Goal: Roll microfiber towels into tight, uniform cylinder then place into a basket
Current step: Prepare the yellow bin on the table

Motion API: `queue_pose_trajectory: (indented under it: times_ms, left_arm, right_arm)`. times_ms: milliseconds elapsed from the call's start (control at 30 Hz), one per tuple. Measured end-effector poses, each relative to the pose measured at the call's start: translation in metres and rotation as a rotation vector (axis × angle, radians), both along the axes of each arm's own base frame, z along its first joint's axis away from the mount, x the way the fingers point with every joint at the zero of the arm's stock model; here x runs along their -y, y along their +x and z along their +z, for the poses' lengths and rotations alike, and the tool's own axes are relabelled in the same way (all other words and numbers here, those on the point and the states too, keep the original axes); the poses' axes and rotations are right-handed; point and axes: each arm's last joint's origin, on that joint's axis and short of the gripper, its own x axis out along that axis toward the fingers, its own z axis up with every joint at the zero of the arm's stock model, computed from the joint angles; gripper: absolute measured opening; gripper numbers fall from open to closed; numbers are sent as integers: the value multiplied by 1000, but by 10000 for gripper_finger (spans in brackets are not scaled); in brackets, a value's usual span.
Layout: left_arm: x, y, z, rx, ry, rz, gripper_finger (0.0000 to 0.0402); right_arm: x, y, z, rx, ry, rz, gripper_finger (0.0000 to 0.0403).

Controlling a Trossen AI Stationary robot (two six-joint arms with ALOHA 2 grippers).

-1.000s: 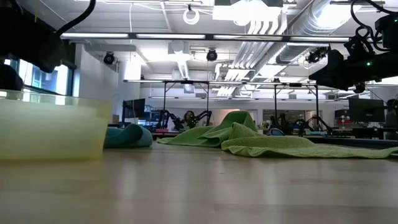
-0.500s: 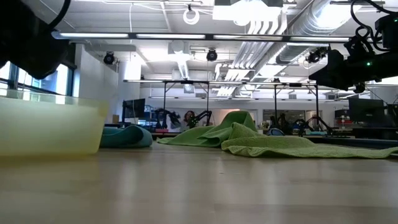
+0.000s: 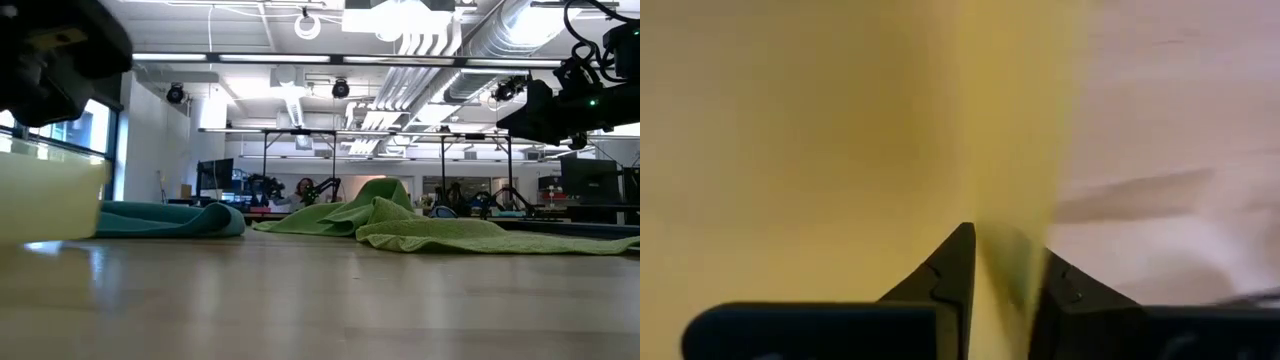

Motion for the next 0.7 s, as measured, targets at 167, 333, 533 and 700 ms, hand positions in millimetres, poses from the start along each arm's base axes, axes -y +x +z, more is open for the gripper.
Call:
queue_pose_trajectory:
  times_ms: [167,333,533,700]
  left_arm:
    - [-1,2,1,30,21,78,39]
    - [-2,3,1,36,27,77,38]
    - [-2,5,1,68,35,36,38]
    - [-2,6,2,85,53,44,48]
  right_arm:
    - [0,0,0,0,0,0,199]
    - [0,0,0,0,0,0,199]
    - [0,0,0,0,0,0,199]
    - [0,0,0,0,0,0,199]
